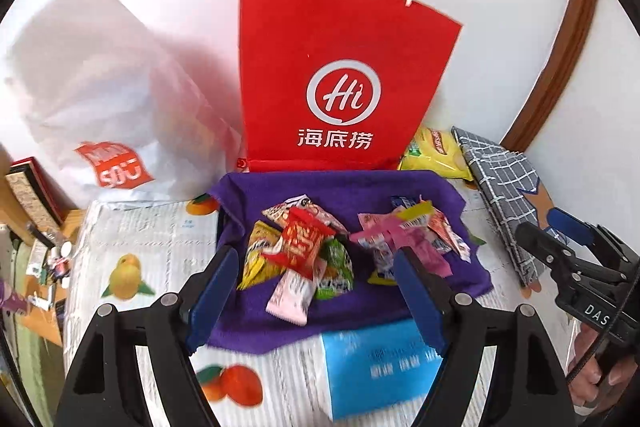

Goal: Organize snacks

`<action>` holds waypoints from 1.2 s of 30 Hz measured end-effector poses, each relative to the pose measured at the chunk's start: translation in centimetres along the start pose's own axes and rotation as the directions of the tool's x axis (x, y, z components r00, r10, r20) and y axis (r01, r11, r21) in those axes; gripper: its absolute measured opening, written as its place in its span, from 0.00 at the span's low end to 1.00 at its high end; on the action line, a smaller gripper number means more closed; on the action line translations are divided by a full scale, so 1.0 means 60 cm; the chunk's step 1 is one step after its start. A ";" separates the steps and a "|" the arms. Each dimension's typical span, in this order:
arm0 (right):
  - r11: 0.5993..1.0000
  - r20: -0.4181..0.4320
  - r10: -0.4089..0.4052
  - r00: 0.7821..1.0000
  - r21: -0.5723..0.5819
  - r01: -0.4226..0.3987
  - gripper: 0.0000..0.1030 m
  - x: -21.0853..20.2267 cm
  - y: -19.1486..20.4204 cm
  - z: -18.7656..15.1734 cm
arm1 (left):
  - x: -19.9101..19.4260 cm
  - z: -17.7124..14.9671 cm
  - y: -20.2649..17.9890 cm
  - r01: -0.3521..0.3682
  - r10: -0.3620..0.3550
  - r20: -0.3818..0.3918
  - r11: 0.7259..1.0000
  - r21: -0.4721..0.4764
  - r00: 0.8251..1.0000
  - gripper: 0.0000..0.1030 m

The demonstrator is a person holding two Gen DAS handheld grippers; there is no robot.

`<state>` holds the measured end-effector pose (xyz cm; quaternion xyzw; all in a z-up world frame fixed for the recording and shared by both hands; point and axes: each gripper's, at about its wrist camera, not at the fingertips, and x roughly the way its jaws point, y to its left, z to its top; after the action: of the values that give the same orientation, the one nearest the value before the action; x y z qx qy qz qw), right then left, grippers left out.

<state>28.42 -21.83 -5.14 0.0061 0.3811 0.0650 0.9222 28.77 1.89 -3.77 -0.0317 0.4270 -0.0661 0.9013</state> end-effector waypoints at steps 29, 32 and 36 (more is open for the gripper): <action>0.998 0.107 -0.027 0.994 0.054 0.021 0.97 -0.240 0.001 -0.132 | -0.249 -0.162 -0.054 -0.102 0.097 0.204 0.995 0.015 0.974 0.95; 0.999 0.114 -0.033 0.993 0.045 0.028 0.97 -0.250 0.004 -0.135 | -0.255 -0.166 -0.056 -0.104 0.099 0.209 0.995 0.012 0.973 0.95; 0.999 0.121 -0.031 0.992 0.044 0.026 0.98 -0.259 0.007 -0.136 | -0.261 -0.169 -0.056 -0.106 0.101 0.213 0.994 0.011 0.972 0.95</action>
<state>11.71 -23.66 -0.01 0.0243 0.3258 0.0432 0.9442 10.81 0.82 2.20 -0.0061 0.3289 -0.0200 0.9441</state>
